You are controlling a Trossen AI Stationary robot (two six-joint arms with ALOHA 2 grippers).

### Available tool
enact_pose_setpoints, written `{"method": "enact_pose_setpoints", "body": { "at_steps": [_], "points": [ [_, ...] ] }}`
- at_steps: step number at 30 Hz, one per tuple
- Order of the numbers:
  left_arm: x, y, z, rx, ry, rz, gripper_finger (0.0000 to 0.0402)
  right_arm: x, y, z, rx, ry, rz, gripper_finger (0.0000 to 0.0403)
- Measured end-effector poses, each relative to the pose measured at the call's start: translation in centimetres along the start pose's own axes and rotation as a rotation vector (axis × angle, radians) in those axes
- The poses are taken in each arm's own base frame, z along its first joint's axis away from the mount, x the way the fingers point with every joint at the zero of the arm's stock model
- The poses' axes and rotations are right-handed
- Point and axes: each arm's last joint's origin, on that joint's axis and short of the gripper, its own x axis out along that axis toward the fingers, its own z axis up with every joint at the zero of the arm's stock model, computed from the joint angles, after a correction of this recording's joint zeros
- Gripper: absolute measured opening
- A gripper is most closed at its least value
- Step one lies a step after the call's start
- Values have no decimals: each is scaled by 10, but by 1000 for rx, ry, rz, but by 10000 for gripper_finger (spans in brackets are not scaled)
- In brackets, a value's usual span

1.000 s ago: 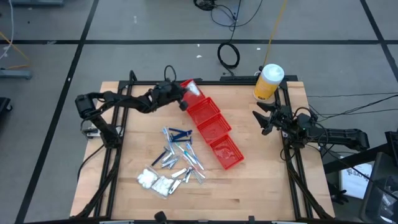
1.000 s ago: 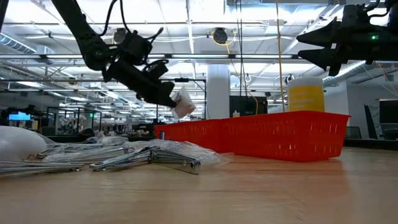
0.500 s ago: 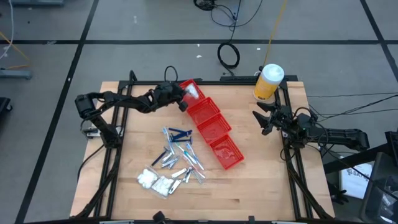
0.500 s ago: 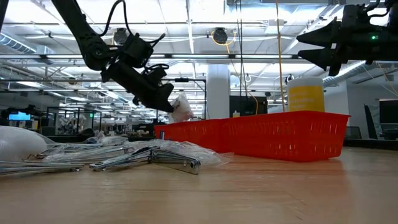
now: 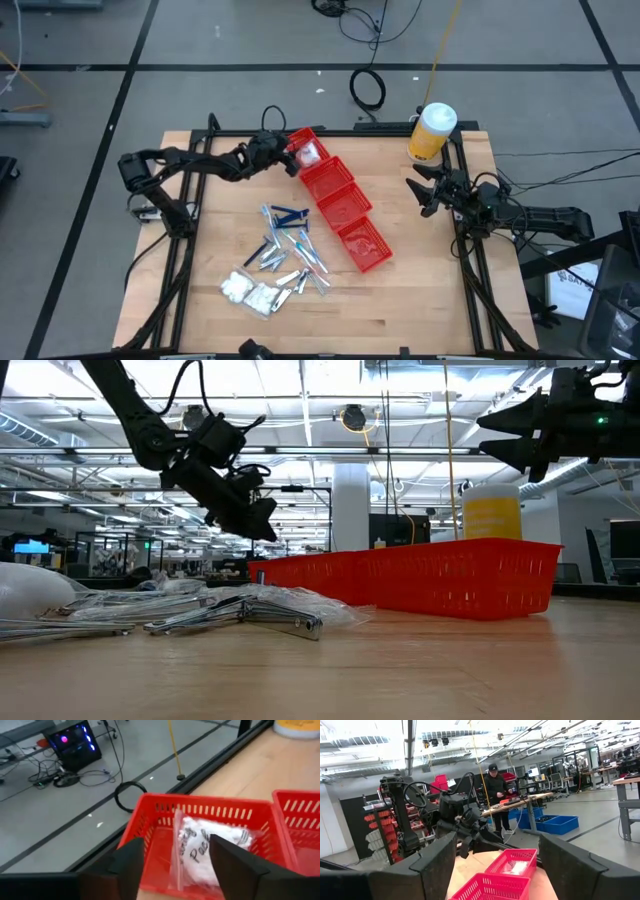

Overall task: Pick & Place Travel size toiletries
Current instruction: Put the top white cotton pack into the top red bin, then put the left white cotton pack into the top red bin

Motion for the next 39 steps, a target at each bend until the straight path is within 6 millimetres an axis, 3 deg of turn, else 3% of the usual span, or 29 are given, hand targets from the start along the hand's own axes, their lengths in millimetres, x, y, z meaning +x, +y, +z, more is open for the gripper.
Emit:
{"method": "enact_pose_setpoints", "body": {
  "at_steps": [5,9,13,18,22,31,39],
  "points": [
    [-28,-5,19,122,-27,-35,256,0,0,0,0,0,0,267],
    [-72,-15,33,206,-15,-108,262,0,0,0,-1,2,0,267],
    [-123,-27,32,211,60,-256,262,0,0,-1,-2,6,-1,267],
    [-173,-44,18,30,250,-551,262,0,0,-1,-3,7,-2,267],
    [-199,-60,2,-67,437,-645,257,0,0,-1,-6,7,-2,267],
    [-235,-94,-61,-283,896,-396,255,0,0,-1,-6,7,-1,267],
    [-253,-120,-93,-413,1054,-226,255,0,0,-1,-37,7,-2,267]
  ]
}}
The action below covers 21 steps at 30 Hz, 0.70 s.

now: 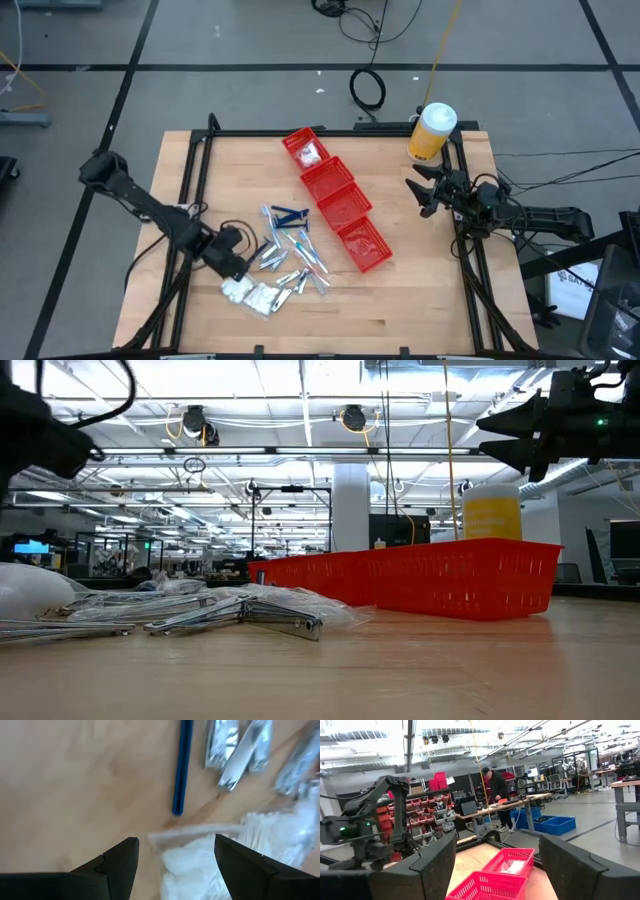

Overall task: Pick & Place Travel size toiletries
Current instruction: Put the left white cotton pack into the top red bin

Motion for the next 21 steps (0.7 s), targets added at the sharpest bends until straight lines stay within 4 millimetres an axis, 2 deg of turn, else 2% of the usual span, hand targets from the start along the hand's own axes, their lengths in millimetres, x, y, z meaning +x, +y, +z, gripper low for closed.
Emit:
{"method": "enact_pose_setpoints", "body": {
  "at_steps": [5,9,15,21],
  "points": [
    [11,-2,-12,-156,96,64,255,0,0,1,-23,-7,-1,267],
    [19,-4,-18,-235,104,99,255,0,-1,2,-47,-24,-26,267],
    [29,-10,-23,-241,42,72,255,0,-2,6,-101,-63,-80,267],
    [38,-11,-25,-234,56,111,255,0,-1,8,-106,-82,-75,267]
  ]
}}
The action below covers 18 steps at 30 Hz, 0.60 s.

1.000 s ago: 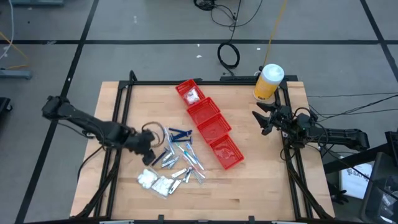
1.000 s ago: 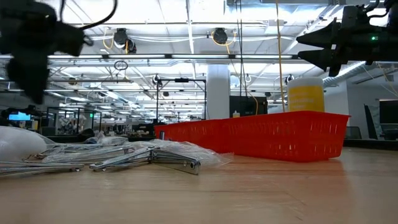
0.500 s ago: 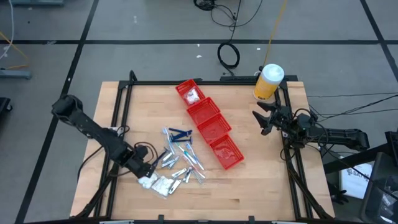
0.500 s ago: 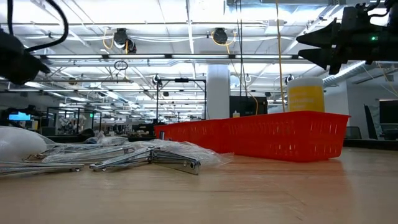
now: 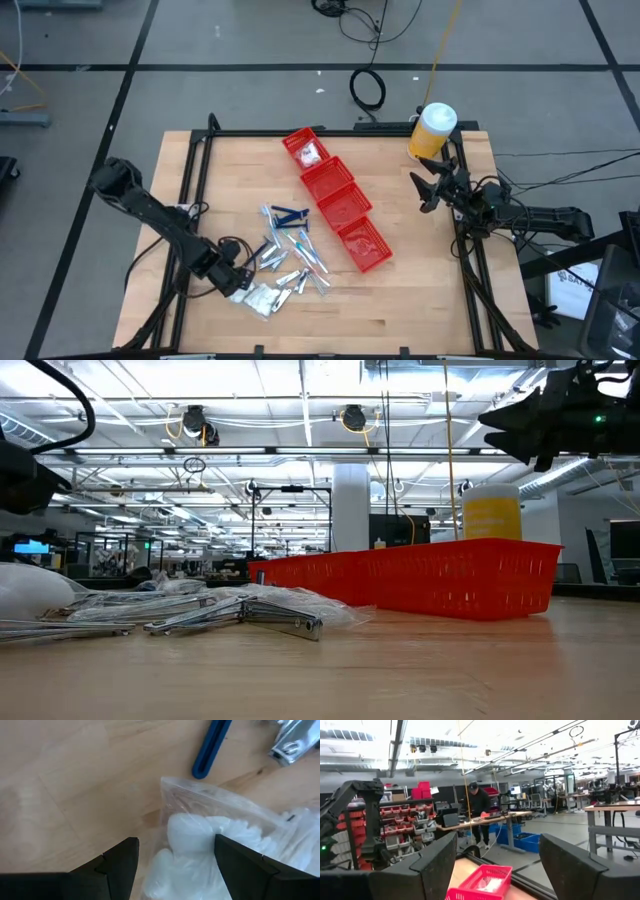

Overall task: Pick & Place Travel size toiletries
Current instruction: Put the left white cotton pack into the top red bin

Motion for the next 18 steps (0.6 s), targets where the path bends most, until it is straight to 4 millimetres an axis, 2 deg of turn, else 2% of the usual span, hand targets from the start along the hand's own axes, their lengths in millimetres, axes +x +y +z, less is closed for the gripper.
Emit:
{"method": "enact_pose_setpoints", "body": {
  "at_steps": [3,6,18],
  "points": [
    [0,1,-1,0,27,19,247,0,0,0,2,-2,0,267],
    [-1,1,-1,3,42,19,218,0,0,0,4,-3,0,267],
    [-3,0,-1,144,61,6,15,0,0,0,4,-3,-2,267]
  ]
}}
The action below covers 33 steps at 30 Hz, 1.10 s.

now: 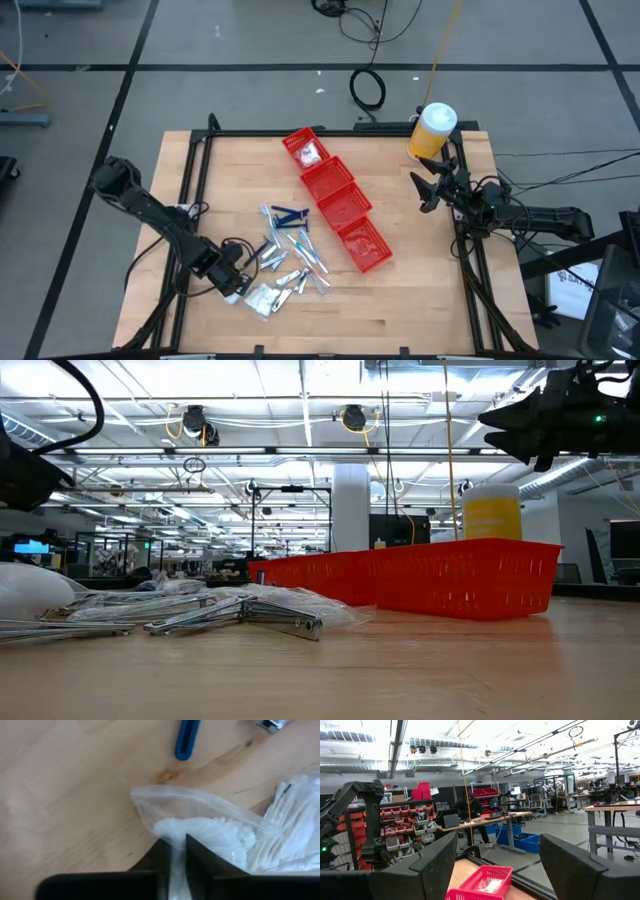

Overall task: Pick & Place Travel size toiletries
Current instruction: Put the left white cotton pack into the top red bin

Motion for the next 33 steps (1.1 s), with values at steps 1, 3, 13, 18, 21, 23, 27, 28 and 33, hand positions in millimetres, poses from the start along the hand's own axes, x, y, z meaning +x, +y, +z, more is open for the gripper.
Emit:
{"method": "enact_pose_setpoints", "body": {
  "at_steps": [1,3,13,18,21,23,27,28,33],
  "points": [
    [-1,0,0,7,3,-3,9,0,0,0,0,0,0,267],
    [-4,1,0,10,3,-11,10,0,0,0,0,0,-1,267],
    [-28,9,2,17,-75,-115,4,0,0,0,1,0,-1,267],
    [-41,17,6,60,-147,-135,4,0,0,0,1,0,-1,267],
    [-48,18,12,110,-222,-179,1,0,0,0,1,0,-1,267],
    [-53,17,17,138,-279,-222,4,0,0,0,1,0,-1,267],
    [-65,10,28,242,-369,-323,1,0,0,0,1,0,-1,267],
    [-68,7,32,274,-402,-348,2,0,0,0,0,0,-1,267],
    [-81,-7,55,481,-591,-441,2,0,0,0,0,1,-1,267]
  ]
}}
